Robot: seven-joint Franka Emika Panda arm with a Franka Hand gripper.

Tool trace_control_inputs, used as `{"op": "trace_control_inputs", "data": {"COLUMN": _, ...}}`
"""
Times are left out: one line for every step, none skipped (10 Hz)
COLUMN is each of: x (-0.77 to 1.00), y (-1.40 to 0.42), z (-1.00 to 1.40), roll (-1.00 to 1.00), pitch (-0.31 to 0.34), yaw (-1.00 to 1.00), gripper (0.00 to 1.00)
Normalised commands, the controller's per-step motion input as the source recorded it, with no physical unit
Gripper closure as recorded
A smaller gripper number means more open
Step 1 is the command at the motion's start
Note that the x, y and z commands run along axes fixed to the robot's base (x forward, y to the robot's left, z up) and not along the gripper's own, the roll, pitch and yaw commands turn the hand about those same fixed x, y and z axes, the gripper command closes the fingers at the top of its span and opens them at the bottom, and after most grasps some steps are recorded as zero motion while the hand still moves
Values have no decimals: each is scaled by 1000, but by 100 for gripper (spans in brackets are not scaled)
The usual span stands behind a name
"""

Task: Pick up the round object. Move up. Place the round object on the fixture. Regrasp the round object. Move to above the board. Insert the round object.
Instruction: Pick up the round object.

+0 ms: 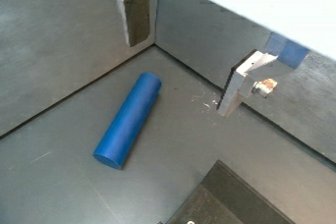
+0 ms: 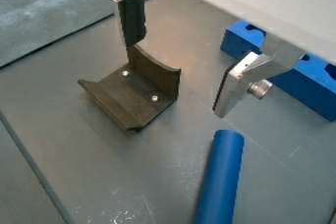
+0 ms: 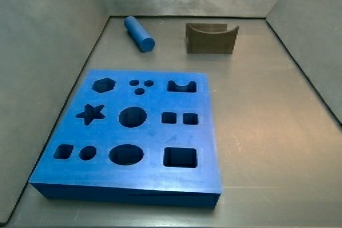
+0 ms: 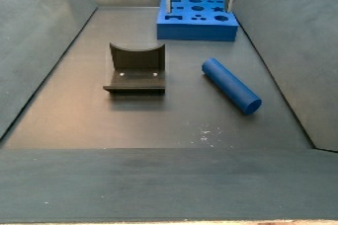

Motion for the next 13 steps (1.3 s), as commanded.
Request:
{"op": "trace_control_inputs", "data": {"x": 0, "y": 0, "z": -29, "roll": 0, "pitch": 0, "yaw": 0, "gripper": 0}}
{"op": "trace_control_inputs", "data": {"x": -57, "y": -29, "z": -357, "roll": -51, "pitch": -89, "yaw": 103, "gripper": 0}}
{"op": "trace_control_inputs", "data": {"x": -337, "y": -211, "z": -797, "roll": 43, "pitch": -164, "yaw": 377, "gripper": 0}}
{"op": "trace_control_inputs", "data": {"x": -363, "y": -223, "z": -794, "roll": 33, "pitch": -193, "yaw": 654, "gripper": 0}}
{"op": "trace_control_inputs", "data": {"x": -71, "y": -340, "z": -671, "roll": 83, "pitch": -51, "yaw": 817, "gripper": 0}}
{"op": "trace_control_inputs", "data": {"x": -14, "y": -400, "z": -651, "roll": 89, "pitch": -21, "yaw": 809, "gripper": 0}}
{"op": "trace_control_inputs", "data": {"x": -214, "y": -357, "z": -777, "roll": 107, "pitch": 0, "yaw": 731, "gripper": 0}}
{"op": "trace_control_inputs", "data": {"x": -326, "y": -374, "z": -871, "roll": 111, "pitch": -19, "yaw": 626, "gripper": 0}}
{"op": "trace_control_inputs", "data": {"x": -266, "y": -369, "z": -917, "roll": 46, "pitch": -37, "yaw": 554, "gripper": 0}}
{"op": "trace_control_inputs", "data": {"x": -300, "y": -300, "z": -1000, "roll": 0, "pitch": -94, "yaw": 274, "gripper": 0}}
{"op": "trace_control_inputs", "data": {"x": -257, "y": -226, "z": -934, "roll": 0, "pitch": -137, "yaw": 134, "gripper": 0}}
{"op": "trace_control_inputs", "data": {"x": -109, "y": 0, "z": -889, "roll": -16, "pitch": -197, "yaw": -26, "gripper": 0}}
{"op": "trace_control_inputs", "data": {"x": -100, "y": 17, "z": -889, "roll": -27, "pitch": -183, "yaw": -154, "gripper": 0}}
